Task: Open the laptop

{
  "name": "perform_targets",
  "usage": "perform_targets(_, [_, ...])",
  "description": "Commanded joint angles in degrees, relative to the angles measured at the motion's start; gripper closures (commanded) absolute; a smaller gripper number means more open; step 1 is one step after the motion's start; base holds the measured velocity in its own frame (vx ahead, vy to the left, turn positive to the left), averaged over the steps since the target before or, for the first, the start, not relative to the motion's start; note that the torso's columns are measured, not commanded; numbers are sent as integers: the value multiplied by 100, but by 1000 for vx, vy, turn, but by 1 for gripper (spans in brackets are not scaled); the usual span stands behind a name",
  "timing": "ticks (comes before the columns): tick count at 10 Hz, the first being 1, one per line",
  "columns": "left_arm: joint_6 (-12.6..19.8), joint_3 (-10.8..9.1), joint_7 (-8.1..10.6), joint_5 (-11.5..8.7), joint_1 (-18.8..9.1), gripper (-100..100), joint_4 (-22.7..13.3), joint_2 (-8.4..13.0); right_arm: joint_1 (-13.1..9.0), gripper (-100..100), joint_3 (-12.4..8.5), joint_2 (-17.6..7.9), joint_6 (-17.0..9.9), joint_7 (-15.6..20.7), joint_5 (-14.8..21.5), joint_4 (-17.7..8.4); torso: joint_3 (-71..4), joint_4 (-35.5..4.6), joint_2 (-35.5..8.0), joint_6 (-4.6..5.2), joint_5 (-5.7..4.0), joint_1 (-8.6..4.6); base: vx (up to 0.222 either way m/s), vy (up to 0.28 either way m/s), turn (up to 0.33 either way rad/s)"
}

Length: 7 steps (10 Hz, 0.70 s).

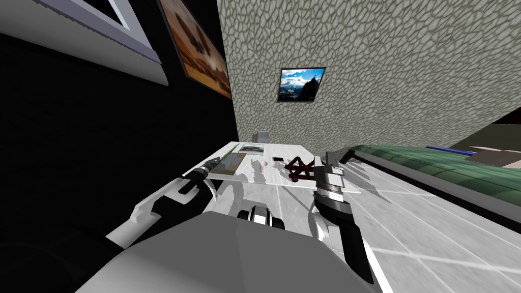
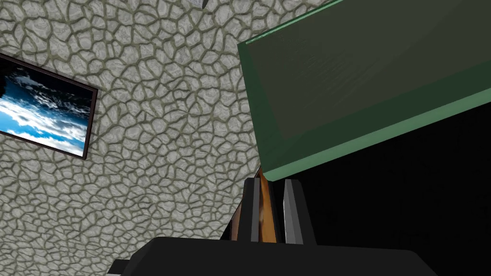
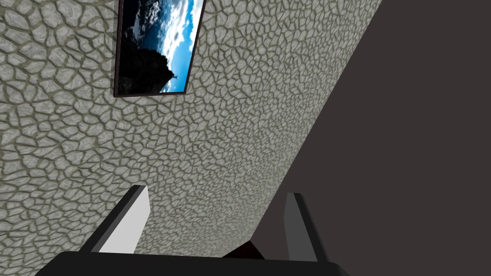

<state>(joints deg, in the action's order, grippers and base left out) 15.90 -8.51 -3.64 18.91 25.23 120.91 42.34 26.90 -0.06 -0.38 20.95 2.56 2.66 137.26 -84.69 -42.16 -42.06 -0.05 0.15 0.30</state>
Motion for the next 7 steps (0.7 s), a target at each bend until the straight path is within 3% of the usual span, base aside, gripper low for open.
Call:
perform_targets(1, [-116,39,-194,209,-136,100,-330,-34,0,0,0,0,0,0,0,0,1,-3,-3,8,-4,-10,-26,-76,-28])
perform_targets(2, [-208,57,-318,355,-202,100,-516,-70,0,0,0,0,0,0,0,0,2,-6,-4,0,-6,-5,-18,-64,-36])
perform_targets(3, [-173,56,-251,293,-161,100,-398,-71,0,0,0,0,0,0,0,0,2,-6,-5,4,-5,-7,-12,-35,-12])
perform_targets(4, [-132,40,-401,446,-133,-100,-579,-58,0,0,-1,-1,0,0,0,0,3,-6,-6,1,-6,-3,8,-62,40])
perform_targets(7, [-22,-5,-654,720,-67,-100,-925,-23,1,0,0,0,0,0,0,1,6,-9,-13,5,-20,-47,42,-112,54])
